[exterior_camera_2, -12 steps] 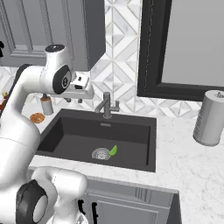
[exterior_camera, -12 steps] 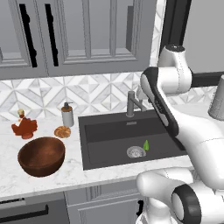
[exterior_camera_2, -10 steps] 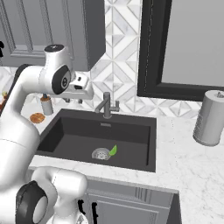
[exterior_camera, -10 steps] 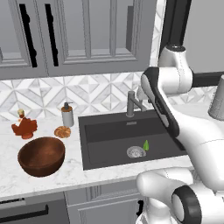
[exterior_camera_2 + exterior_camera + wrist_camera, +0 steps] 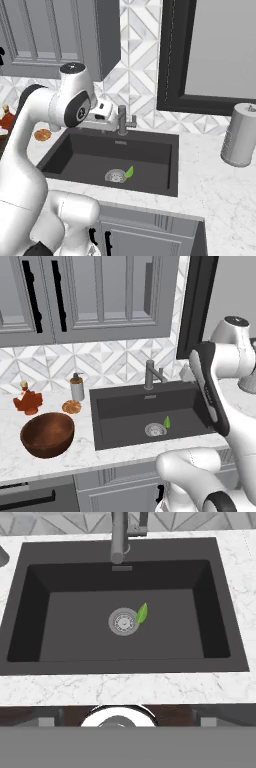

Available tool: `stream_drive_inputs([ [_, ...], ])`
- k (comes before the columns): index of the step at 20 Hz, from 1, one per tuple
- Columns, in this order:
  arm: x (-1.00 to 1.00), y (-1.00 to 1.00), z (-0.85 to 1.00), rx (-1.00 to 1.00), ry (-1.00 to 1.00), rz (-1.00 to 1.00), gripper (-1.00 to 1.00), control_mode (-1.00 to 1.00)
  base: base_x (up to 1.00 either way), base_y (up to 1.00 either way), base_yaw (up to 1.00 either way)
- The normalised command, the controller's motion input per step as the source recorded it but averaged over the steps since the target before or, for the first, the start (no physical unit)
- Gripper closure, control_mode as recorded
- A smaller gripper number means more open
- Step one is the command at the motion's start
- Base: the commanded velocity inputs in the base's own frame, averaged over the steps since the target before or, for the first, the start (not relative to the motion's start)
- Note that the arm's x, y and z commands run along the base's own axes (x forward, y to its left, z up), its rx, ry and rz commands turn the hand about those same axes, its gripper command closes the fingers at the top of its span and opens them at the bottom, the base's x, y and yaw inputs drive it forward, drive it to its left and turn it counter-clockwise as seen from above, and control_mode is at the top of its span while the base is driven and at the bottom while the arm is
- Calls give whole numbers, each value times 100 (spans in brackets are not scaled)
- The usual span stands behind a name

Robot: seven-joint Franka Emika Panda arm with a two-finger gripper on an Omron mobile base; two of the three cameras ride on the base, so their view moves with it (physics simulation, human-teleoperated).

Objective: Pick the lemon wedge from the sink and place it in the bowl. Then pick the bowl and place it in the microwave. Then close the microwave door and press the start button.

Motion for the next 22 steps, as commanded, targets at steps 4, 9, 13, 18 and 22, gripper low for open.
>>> stream_drive_inputs([
  [4, -9, -99, -46, 19, 0, 0, -100, -100, 0, 0, 0],
  [9, 24, -85, -49, 19, 0, 2, -100, -100, 0, 0, 0],
  [13, 51, -45, -25, 18, 0, 9, -100, -100, 0, 0, 0],
  [18, 73, 0, -36, 4, 3, 2, -100, -100, 0, 0, 0],
  [22, 37, 2, -46, 0, 5, 1, -100, -100, 0, 0, 0],
])
